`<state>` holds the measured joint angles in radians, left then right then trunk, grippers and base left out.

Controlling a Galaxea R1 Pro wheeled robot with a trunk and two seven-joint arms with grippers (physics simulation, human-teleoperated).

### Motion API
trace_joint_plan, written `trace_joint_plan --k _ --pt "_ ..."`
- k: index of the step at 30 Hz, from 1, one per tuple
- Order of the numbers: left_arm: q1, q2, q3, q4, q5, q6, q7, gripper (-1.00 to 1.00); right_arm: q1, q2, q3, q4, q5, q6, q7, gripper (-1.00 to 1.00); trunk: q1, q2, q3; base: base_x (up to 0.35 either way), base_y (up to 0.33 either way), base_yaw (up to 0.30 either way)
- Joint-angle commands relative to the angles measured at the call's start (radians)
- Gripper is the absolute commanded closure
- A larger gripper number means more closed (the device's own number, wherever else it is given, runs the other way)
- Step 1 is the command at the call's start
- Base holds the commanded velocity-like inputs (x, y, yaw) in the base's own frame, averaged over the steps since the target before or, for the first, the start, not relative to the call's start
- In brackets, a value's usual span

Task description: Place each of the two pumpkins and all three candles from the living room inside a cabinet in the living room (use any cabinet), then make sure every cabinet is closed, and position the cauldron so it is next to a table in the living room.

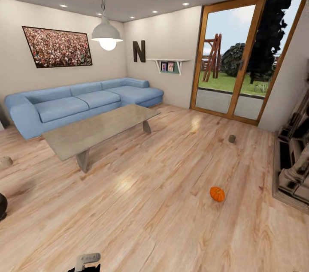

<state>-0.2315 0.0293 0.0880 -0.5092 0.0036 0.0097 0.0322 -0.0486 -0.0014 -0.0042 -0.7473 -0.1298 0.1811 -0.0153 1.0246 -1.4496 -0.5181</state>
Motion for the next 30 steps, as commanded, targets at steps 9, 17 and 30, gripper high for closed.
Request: trace_joint_plan --k 9,17,30 --pt "0.000 0.000 0.001 0.000 0.001 0.001 0.002 -1.00 0.000 0.000 0.000 0.000 -0.013 0.005 -0.002 -1.00 0.000 0.000 -0.011 0.311 -0.056 -0.222" --pt "0.000 0.000 0.001 0.004 0.001 0.001 0.002 -1.00 0.000 0.000 0.000 0.000 -0.013 0.005 -0.001 -1.00 0.000 0.000 -0.019 0.326 0.010 -0.222" --pt "0.000 0.000 0.001 0.006 0.001 0.001 0.002 -1.00 0.000 0.000 0.002 -0.001 -0.010 0.005 -0.002 -1.00 0.000 0.000 -0.033 0.323 0.091 -0.222"
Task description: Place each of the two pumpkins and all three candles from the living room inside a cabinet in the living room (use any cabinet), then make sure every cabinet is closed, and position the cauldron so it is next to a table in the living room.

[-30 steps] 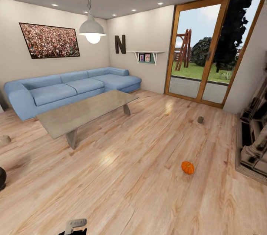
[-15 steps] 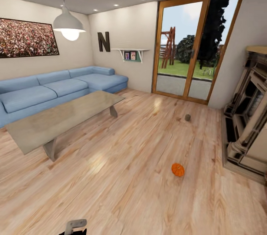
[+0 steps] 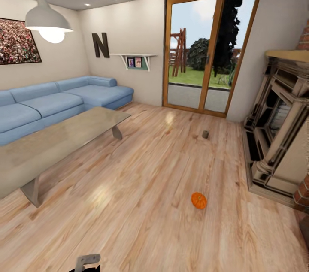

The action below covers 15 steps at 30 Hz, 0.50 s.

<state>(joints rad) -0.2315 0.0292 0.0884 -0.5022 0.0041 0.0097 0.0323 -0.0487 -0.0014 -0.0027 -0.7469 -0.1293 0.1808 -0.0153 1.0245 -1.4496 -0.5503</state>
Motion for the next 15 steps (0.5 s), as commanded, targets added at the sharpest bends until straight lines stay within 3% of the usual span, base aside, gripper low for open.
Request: trace_joint_plan --k 1,15 --pt "0.000 0.000 0.001 -0.001 0.000 0.001 0.002 -1.00 0.000 0.000 0.001 -0.002 -0.010 0.005 -0.002 -1.00 0.001 0.000 -0.002 0.328 0.012 -0.222" --pt "0.000 0.000 0.001 -0.001 0.000 0.001 0.001 -1.00 0.000 0.000 0.003 -0.002 -0.010 0.006 -0.002 -1.00 0.001 0.000 -0.017 0.328 0.026 -0.222"
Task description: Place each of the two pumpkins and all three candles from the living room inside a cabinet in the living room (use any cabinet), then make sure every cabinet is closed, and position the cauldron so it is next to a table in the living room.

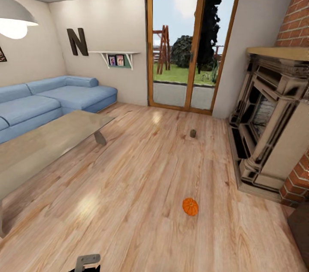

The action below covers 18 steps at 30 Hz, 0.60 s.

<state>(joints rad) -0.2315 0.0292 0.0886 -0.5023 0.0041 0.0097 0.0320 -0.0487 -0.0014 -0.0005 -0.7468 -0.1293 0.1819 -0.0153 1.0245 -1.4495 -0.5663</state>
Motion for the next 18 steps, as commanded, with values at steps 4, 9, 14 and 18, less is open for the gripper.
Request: trace_joint_plan --k 4,9,14,18 --pt "0.000 0.000 0.000 -0.001 0.000 0.001 0.002 -1.00 0.000 0.000 0.001 -0.002 -0.010 0.005 -0.002 -1.00 0.001 0.000 -0.005 0.314 0.112 -0.222" --pt "0.000 0.000 0.000 -0.001 -0.001 0.000 0.002 -1.00 0.000 0.000 0.001 -0.001 -0.012 0.005 -0.001 -1.00 0.001 0.000 -0.011 0.129 0.030 -0.222" --pt "0.000 0.000 0.000 -0.001 -0.001 0.000 0.002 -1.00 0.000 0.000 0.001 -0.001 -0.012 0.005 -0.001 -1.00 0.001 0.000 -0.016 0.010 0.002 -0.222" --pt "0.000 0.000 0.000 -0.001 -0.001 0.000 0.002 -1.00 0.000 0.000 0.001 -0.001 -0.012 0.005 -0.001 -1.00 0.001 0.000 -0.020 0.001 0.000 -0.222"
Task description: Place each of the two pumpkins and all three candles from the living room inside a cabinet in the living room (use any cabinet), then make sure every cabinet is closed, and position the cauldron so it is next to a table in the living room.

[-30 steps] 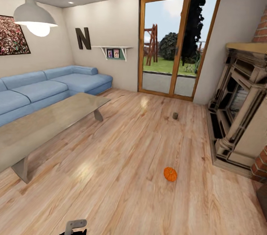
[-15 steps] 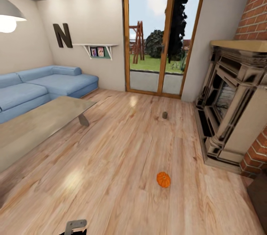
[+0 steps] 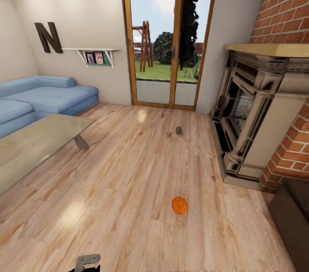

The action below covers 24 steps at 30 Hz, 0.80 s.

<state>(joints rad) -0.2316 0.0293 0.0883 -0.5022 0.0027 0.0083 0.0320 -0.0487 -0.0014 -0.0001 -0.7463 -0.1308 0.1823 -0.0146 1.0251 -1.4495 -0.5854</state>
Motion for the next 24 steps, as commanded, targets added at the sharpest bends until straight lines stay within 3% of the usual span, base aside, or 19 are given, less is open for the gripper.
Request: trace_joint_plan --k 1,24 --pt "0.000 0.000 0.001 -0.001 0.000 0.001 0.002 -1.00 0.000 0.000 0.001 -0.002 -0.010 0.005 -0.002 -1.00 0.000 0.000 -0.002 0.000 0.000 -0.222" --pt "0.000 0.000 0.001 -0.001 0.000 0.001 0.002 -1.00 0.000 0.000 0.000 -0.001 -0.012 0.005 -0.002 -1.00 0.000 0.000 -0.026 0.065 0.035 -0.222"
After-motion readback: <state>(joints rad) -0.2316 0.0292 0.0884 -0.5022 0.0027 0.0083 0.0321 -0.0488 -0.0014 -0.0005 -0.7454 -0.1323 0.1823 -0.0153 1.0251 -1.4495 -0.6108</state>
